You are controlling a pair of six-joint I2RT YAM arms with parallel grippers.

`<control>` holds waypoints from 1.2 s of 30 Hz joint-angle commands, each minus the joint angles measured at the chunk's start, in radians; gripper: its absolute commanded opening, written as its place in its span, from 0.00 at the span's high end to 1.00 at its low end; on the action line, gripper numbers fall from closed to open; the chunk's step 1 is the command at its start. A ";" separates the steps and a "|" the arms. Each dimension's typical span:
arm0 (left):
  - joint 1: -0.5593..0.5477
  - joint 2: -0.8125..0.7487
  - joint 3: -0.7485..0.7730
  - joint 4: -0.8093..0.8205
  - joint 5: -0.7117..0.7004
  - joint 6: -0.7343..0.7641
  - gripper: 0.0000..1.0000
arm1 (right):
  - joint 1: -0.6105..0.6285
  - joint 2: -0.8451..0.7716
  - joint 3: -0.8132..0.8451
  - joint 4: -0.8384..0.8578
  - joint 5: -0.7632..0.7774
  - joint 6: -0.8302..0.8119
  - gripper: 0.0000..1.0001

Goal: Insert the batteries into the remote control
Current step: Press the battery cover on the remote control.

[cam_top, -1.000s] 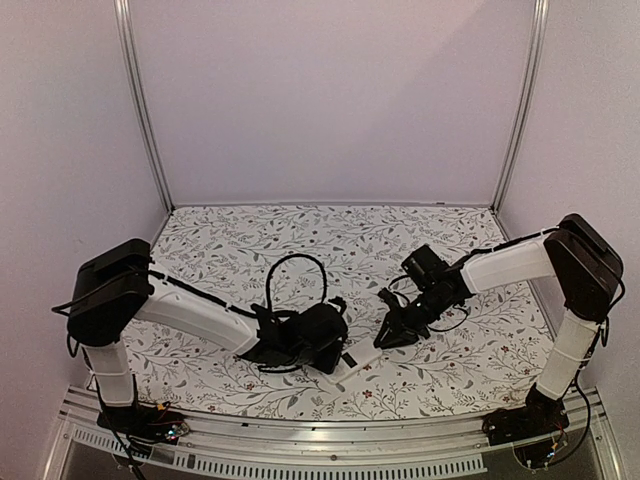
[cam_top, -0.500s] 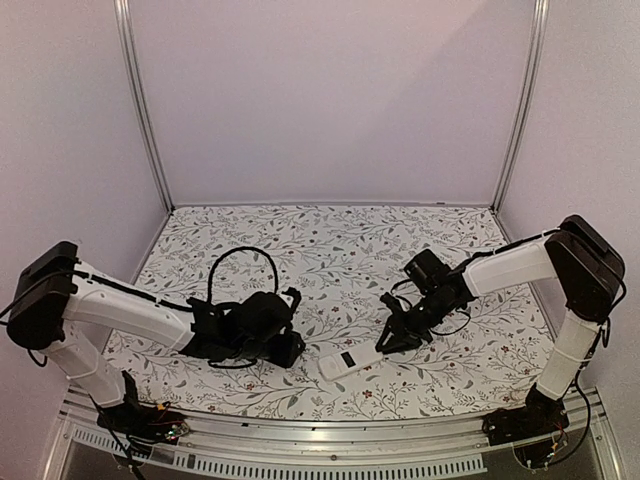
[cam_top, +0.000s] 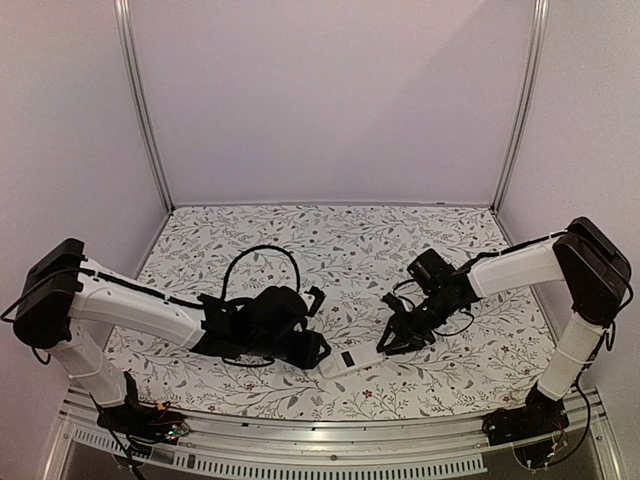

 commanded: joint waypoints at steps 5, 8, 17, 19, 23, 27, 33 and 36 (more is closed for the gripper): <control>-0.044 0.104 0.065 -0.104 0.041 0.020 0.59 | -0.001 -0.024 -0.011 -0.015 -0.007 -0.001 0.69; -0.056 0.193 0.085 -0.129 0.068 0.009 0.61 | -0.002 -0.020 -0.012 -0.015 -0.007 -0.003 0.69; -0.052 0.252 0.096 -0.182 0.026 -0.017 0.75 | -0.002 0.003 -0.012 0.006 -0.019 -0.003 0.70; -0.049 0.248 0.100 -0.178 0.031 -0.013 0.76 | -0.001 0.007 -0.010 0.008 -0.026 -0.003 0.71; -0.050 0.238 0.099 -0.159 0.060 -0.011 0.78 | -0.002 -0.003 -0.010 0.009 -0.031 -0.002 0.72; -0.064 0.261 0.116 -0.107 0.111 0.005 0.82 | 0.016 0.002 -0.002 0.027 -0.040 0.006 0.74; -0.073 0.327 0.144 0.003 0.256 -0.030 0.84 | 0.054 0.029 0.009 0.086 -0.067 0.046 0.76; -0.072 0.327 0.139 0.048 0.263 -0.041 0.81 | 0.058 0.034 0.004 0.114 -0.087 0.063 0.77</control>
